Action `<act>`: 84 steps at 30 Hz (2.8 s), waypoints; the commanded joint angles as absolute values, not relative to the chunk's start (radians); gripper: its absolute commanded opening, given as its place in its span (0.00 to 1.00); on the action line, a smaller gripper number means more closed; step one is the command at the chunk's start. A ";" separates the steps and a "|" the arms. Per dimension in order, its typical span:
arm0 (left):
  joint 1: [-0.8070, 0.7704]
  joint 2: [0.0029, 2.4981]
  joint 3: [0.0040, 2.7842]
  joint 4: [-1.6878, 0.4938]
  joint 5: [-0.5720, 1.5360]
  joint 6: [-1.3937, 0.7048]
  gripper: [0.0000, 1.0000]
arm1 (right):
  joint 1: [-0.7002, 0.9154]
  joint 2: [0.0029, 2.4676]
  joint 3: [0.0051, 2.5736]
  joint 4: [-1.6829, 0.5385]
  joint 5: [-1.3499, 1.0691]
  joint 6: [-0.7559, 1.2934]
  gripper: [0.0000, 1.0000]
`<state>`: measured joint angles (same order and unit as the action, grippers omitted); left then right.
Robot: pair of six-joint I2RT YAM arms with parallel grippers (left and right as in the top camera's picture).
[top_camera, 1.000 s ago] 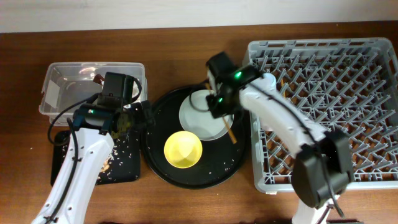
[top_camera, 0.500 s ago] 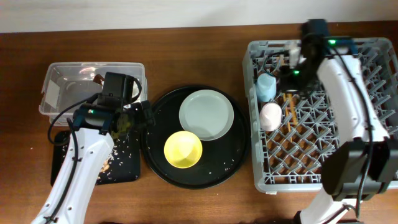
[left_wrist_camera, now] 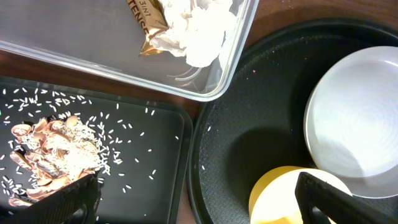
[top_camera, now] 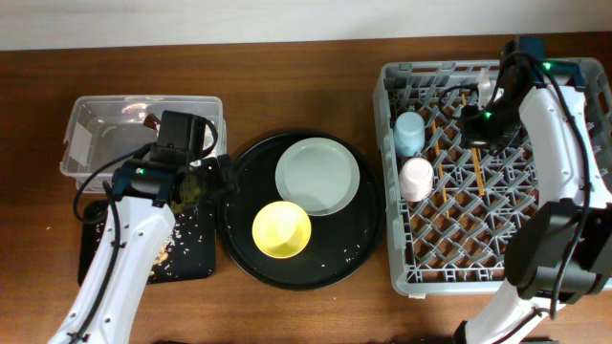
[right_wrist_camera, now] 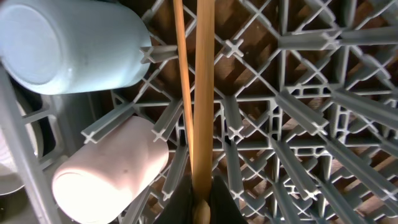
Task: Sort waste into correct bins and load items into the dishwasher rack
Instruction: 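Place the second chopstick into the dish rack with the right gripper, then reach the right gripper to grasp the yellow bowl rim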
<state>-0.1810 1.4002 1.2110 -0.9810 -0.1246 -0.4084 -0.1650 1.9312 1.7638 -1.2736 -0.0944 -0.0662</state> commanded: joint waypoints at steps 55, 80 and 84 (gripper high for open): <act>-0.177 1.380 1.224 -0.945 -0.147 -0.403 0.99 | 0.495 1.942 1.670 -1.187 -0.555 0.068 0.49; -0.177 1.307 1.226 -0.876 -0.704 0.219 1.00 | 0.815 1.942 1.531 -0.958 -0.309 0.227 0.52; -0.177 1.307 1.226 -0.876 -0.703 0.219 0.99 | 0.868 1.942 1.436 -0.810 -0.253 0.227 0.52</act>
